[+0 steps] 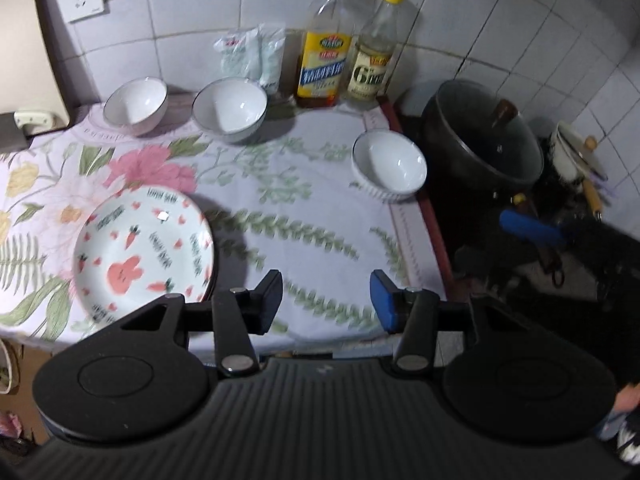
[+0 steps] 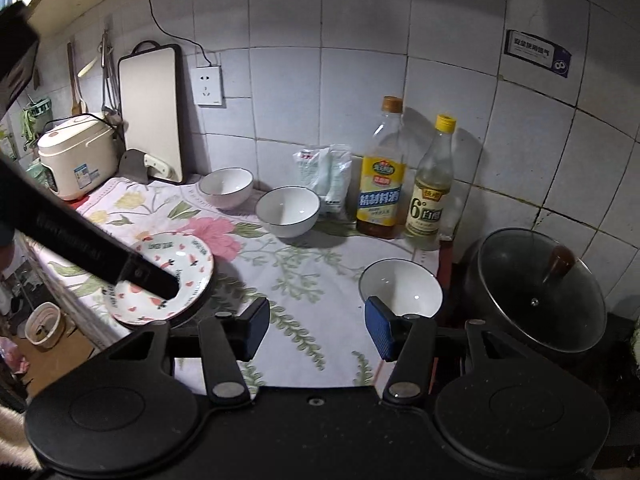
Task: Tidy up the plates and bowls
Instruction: 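Move the left gripper toward the white bowl beside the pot, then grasp the white bowl rim with the left gripper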
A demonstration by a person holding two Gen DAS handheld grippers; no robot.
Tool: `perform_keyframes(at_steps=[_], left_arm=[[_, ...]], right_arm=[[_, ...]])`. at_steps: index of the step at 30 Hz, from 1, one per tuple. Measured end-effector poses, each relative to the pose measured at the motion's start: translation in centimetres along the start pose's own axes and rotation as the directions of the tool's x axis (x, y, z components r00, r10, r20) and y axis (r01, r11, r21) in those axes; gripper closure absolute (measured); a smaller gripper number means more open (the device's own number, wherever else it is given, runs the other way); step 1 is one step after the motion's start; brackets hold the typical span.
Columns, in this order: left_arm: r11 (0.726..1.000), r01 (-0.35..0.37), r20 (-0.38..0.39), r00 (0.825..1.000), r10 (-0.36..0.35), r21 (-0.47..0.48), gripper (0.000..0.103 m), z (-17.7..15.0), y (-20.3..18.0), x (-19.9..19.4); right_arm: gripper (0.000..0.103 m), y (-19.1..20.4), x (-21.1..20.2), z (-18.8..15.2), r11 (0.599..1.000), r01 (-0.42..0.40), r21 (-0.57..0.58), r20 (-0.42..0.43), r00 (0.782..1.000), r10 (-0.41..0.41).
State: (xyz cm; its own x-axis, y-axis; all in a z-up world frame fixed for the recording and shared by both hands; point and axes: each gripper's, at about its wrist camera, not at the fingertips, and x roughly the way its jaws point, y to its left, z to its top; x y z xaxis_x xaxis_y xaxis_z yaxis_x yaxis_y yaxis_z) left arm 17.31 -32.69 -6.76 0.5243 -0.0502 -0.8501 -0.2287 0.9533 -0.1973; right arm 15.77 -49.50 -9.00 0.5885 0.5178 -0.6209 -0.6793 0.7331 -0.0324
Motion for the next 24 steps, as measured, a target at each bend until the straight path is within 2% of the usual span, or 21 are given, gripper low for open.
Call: perform_keyframes(at_steps=[3,6,8,15,24], left_arm=[[1.000,-0.002,0.061,0.998,0.002,-0.001,0.055,0.9,-0.9,1.5],[1.000,-0.008,0.087,0.996,0.007,0.002,0.055,1.6,-1.9,3.4],[1.000,0.004,0.086,0.996,-0.004,0.002,0.055,2.0,-2.5,4.7],[1.000,0.026,0.074,0.997,-0.025,-0.007,0.051,2.8,-3.9,8.8],[0.999,0.021,0.054,0.998,-0.018,-0.044,0.047,4.2,-4.0,14.7]], right_arm=[[0.045,-0.7,1.6,-0.7,0.999,0.027,-0.020,0.002,1.000,-0.027],[0.043,-1.6,3.4,-1.5,0.999,0.052,-0.012,-0.002,0.999,-0.052],[0.032,-2.4,4.8,-2.0,0.998,0.053,0.017,-0.013,0.999,-0.053],[0.032,-4.5,8.9,-3.7,0.995,0.075,0.059,-0.039,0.997,-0.073],[0.030,-6.6,14.1,-6.4,0.988,0.122,0.099,-0.085,0.990,-0.114]])
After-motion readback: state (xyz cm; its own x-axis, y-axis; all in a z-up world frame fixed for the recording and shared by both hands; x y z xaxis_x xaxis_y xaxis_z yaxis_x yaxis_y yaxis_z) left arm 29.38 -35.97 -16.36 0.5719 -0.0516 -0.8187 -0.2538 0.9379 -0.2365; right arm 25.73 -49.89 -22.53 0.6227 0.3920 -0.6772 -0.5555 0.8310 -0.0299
